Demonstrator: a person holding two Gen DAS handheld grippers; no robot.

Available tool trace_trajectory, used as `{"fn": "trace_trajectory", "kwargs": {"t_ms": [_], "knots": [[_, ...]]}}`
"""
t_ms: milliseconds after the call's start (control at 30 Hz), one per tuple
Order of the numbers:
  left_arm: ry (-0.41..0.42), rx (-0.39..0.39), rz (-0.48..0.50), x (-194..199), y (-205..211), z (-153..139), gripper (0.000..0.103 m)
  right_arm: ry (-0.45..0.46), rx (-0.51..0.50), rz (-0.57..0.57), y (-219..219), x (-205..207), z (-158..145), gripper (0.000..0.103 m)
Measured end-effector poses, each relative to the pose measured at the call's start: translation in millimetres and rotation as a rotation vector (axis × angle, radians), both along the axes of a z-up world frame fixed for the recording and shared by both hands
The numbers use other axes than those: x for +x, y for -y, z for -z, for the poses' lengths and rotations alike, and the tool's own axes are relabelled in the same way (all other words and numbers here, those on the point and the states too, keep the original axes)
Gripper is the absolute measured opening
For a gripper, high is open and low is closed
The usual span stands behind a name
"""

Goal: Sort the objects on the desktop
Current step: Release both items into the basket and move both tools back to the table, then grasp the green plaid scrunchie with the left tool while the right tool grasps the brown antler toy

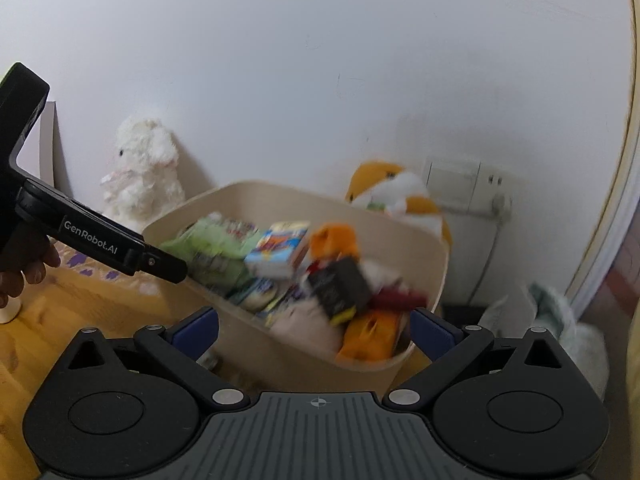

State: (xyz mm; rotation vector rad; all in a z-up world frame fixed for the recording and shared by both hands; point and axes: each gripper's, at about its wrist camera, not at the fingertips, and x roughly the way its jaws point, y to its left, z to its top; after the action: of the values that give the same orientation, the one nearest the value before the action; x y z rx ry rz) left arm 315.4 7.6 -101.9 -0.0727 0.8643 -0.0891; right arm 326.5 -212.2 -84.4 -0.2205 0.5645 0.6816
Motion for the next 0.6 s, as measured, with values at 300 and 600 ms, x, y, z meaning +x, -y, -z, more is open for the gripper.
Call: {"fn": "trace_trajectory", "kwargs": {"t_ms": [300, 600], "knots": [[-0.107, 0.014, 0.038, -15.8, 3.5, 35.2, 0.08, -0.147, -0.034, 0.014, -18.6, -15.4, 38.7, 0.103], [-0.188, 0.02, 0.072, -9.4, 8.1, 61.4, 0.08, -0.232, -0.145, -0.02, -51.1, -11.2, 73.6, 0.103]]}}
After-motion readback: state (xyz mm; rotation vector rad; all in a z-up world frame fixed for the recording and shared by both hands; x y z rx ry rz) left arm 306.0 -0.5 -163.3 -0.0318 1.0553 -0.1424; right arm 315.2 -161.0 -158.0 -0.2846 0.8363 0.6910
